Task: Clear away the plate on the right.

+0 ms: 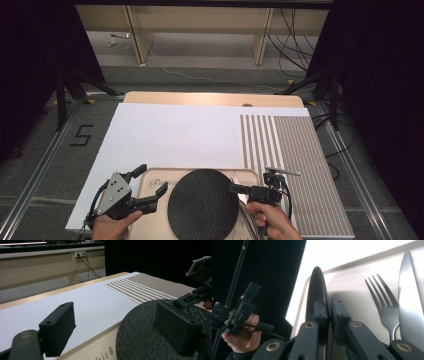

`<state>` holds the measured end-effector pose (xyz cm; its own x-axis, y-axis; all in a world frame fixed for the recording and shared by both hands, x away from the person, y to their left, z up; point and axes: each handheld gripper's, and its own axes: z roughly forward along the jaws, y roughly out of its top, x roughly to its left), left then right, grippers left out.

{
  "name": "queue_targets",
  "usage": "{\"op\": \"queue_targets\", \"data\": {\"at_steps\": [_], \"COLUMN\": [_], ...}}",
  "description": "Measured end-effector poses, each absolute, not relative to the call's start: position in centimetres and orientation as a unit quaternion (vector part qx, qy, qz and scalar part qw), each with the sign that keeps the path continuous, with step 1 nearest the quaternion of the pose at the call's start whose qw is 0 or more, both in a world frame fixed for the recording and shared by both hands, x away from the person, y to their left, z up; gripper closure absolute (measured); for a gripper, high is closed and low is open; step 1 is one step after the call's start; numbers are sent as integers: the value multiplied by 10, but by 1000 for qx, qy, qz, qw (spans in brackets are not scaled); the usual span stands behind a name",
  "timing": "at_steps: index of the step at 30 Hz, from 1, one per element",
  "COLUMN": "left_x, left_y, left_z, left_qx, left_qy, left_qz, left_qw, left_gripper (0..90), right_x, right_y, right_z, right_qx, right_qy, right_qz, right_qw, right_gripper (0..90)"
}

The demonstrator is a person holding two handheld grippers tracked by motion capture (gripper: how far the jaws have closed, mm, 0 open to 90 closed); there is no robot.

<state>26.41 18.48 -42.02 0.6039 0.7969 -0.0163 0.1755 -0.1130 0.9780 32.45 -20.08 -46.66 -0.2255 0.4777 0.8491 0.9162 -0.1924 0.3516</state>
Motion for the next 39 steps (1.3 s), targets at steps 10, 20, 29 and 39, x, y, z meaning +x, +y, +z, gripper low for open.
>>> {"op": "queue_targets", "data": {"at_steps": [10, 20, 29, 39], "left_x": [264, 264, 264, 264], "left_y": [185, 185, 185, 184], "left_z": [-420, -420, -420, -421], "left_qx": [694, 694, 695, 695], "left_qy": [350, 350, 349, 350], "left_qz": [274, 274, 274, 273], "left_qw": [567, 566, 565, 565], "left_gripper": [170, 169, 169, 169], "right_x": [325, 323, 322, 322], "right_y": [-199, -195, -192, -188], "right_z": [-470, -470, -471, -471], "right_qx": [-582, -580, -580, -576], "right_qy": [-617, -643, -657, -676], "right_qz": [-491, -467, -453, -436], "right_qw": [199, 179, 163, 143], "right_gripper": [861, 874, 855, 834]}}
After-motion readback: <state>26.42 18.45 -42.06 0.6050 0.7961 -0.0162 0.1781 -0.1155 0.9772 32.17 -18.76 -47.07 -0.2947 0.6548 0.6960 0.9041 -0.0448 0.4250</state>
